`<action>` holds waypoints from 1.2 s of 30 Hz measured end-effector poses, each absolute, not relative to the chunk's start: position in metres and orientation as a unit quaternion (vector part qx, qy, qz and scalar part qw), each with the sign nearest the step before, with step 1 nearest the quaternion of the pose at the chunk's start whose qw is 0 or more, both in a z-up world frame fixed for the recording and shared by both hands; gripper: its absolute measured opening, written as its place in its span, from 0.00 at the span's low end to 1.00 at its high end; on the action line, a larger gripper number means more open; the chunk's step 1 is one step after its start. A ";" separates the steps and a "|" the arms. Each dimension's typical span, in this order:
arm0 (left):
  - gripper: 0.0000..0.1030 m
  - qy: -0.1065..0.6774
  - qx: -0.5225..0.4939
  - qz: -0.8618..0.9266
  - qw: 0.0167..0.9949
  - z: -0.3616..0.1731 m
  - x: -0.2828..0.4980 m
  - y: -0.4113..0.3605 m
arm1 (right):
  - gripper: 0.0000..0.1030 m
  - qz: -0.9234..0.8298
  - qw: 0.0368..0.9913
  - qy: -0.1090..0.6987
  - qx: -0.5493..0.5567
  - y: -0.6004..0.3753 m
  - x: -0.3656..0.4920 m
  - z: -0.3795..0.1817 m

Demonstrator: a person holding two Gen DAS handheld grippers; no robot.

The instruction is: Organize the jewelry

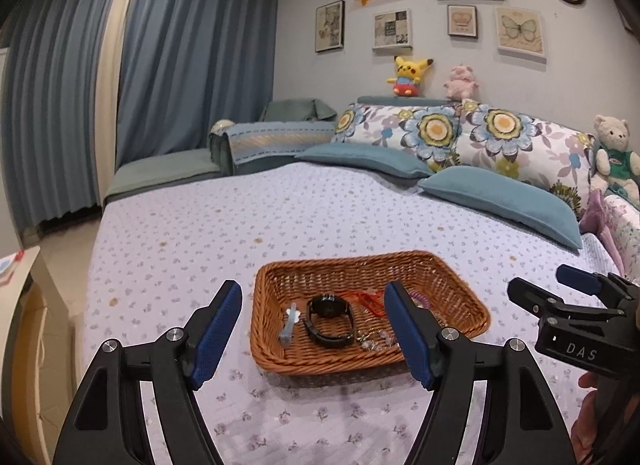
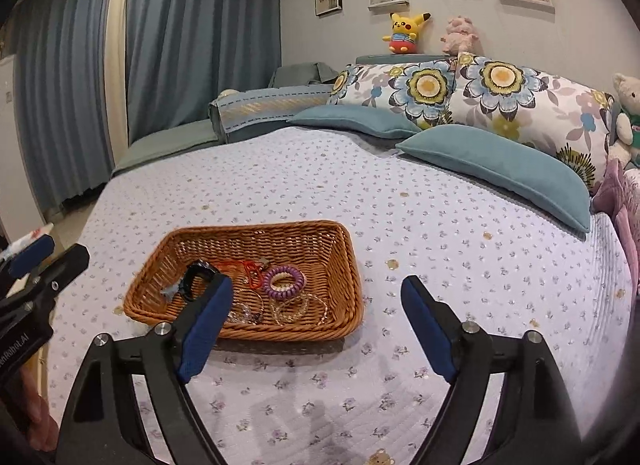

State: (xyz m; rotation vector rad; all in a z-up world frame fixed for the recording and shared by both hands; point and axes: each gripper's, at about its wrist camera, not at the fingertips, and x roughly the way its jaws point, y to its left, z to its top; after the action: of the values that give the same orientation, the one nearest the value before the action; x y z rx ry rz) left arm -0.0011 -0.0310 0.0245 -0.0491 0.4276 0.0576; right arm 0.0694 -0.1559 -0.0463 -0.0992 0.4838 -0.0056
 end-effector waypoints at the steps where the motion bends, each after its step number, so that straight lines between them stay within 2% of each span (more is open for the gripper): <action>1: 0.73 0.215 -0.024 0.029 0.976 0.022 0.001 -0.031 | 0.85 -0.003 0.969 0.241 -0.050 -0.155 0.071 -0.047; 36: 0.73 0.249 -0.019 0.023 0.968 0.003 0.015 -0.026 | 0.85 -0.021 0.967 0.248 -0.058 -0.158 0.073 -0.050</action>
State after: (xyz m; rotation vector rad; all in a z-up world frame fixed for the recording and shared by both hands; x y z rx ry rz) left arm 0.0148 -0.0263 0.0029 -0.0386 0.5025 0.0471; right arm 0.0734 -0.1576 -0.0502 -0.1177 0.5007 -0.0415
